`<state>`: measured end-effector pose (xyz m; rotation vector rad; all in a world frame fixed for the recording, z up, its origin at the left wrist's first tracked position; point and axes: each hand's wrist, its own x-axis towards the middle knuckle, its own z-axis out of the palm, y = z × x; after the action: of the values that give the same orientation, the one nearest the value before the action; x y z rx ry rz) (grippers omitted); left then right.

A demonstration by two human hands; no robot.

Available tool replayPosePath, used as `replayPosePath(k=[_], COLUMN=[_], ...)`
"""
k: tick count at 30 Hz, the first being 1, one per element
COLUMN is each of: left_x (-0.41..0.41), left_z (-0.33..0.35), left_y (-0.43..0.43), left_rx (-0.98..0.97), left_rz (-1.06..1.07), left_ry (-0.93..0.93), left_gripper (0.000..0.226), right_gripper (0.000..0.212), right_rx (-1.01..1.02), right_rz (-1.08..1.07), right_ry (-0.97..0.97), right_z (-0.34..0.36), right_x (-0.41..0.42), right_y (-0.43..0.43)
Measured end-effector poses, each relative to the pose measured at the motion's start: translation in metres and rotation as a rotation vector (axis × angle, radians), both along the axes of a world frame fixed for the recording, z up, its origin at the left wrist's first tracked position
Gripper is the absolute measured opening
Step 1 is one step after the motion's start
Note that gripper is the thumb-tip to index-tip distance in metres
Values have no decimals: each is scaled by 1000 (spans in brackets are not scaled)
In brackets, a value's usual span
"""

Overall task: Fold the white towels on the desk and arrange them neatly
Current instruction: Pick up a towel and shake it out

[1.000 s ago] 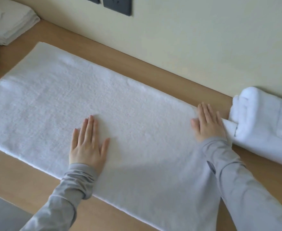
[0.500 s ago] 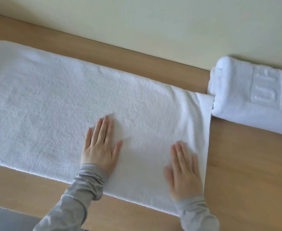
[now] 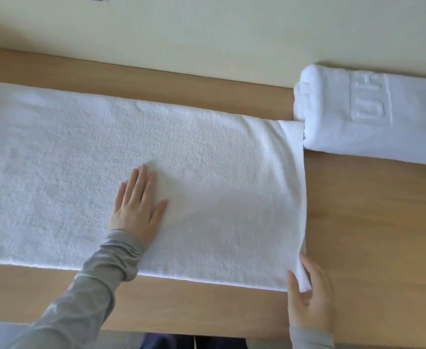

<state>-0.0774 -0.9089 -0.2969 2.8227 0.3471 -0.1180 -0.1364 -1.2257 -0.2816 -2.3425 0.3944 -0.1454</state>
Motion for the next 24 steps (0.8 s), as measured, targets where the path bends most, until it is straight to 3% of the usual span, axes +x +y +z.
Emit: replayPosePath(k=[9, 14, 20, 24], left_x=[-1, 1, -1, -2], left_z=[-4, -6, -7, -9], left_y=[-2, 0, 4, 3], left_rx=[54, 47, 69, 91], left_rz=[-4, 2, -32, -34], left_ry=[-2, 36, 41, 10], left_gripper=[74, 66, 72, 73], right_gripper=[16, 6, 16, 12], right_rx=[68, 63, -39, -121], right_rz=[-155, -66, 44, 6], right_ry=[135, 264, 301, 291], right_z=[0, 10, 12, -2], right_x=[15, 16, 19, 14], right_y=[-3, -19, -39, -33])
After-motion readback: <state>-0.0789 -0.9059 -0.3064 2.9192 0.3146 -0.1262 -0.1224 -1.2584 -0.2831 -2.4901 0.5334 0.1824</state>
